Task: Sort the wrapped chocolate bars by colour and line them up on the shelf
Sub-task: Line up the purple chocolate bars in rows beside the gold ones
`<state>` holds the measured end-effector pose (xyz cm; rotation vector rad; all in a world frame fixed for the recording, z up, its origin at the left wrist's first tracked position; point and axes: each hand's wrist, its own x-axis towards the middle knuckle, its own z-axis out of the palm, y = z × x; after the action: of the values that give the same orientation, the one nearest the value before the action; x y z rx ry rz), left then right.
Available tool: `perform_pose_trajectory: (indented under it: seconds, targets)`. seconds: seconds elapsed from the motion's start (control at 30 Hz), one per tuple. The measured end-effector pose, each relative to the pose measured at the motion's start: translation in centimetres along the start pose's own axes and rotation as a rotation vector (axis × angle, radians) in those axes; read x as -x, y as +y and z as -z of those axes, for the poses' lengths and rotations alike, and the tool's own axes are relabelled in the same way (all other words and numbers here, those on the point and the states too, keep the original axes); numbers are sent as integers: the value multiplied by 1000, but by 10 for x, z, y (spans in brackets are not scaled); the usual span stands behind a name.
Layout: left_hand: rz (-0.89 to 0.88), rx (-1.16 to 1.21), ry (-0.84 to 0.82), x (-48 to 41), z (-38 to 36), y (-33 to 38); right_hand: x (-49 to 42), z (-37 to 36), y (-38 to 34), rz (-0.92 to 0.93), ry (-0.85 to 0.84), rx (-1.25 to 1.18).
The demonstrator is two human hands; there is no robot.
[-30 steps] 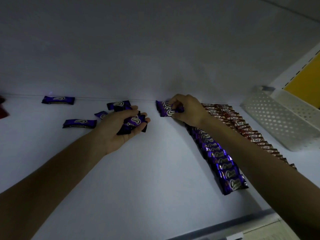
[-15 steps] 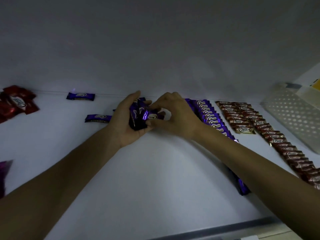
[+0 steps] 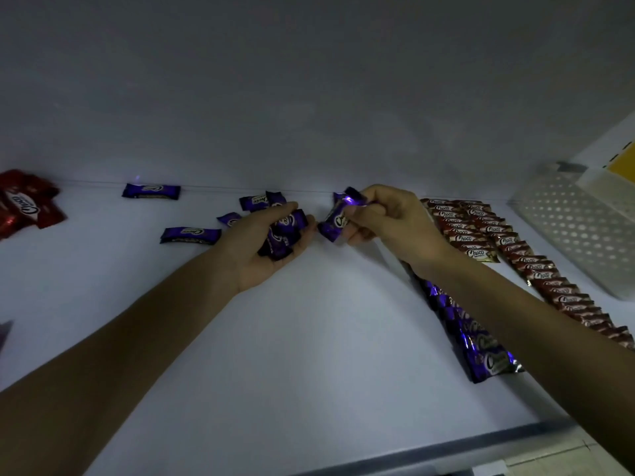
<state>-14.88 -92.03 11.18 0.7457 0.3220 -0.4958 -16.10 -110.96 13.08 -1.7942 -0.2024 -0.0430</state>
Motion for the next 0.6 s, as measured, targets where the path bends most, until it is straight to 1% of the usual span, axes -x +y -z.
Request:
perform_pose_trajectory:
  seconds: [0.07, 0.1, 0.13, 0.17, 0.23, 0.27, 0.3, 0.33, 0.4, 0.47, 0.53, 0.6]
  targets:
    - [3, -16, 4, 0, -1, 0, 3, 7, 2, -103, 15, -62]
    - [1, -15, 5, 0, -1, -1, 2, 10, 3, -124, -6, -59]
    - [-1, -14, 4, 0, 0, 0, 2, 13, 6, -105, -43, -12]
    - [-1, -22, 3, 0, 0, 0, 2, 17, 8, -26, -96, 114]
    - [6, -52, -6, 0, 2, 0, 0, 24, 15, 163, -236, 519]
    - [12, -58, -14, 0, 2, 0, -1, 26, 18, 237, -282, 699]
    - [15, -58, -23, -1, 3, 0, -1, 28, 19, 270, -295, 805]
    - [18, -60, -32, -1, 3, 1, -1, 29, 19, 301, -283, 855]
    - [21, -90, -48, -2, 3, 1, 1, 27, 19, 317, -244, 841]
    - [20, -120, -64, -2, 3, 1, 2, 21, 18, 240, -221, 823]
    - [21, -132, -74, -2, 3, 1, 3, 16, 20, 184, -194, 929]
    - [21, -135, -79, -3, 4, 1, 3, 14, 20, 191, -216, 1024]
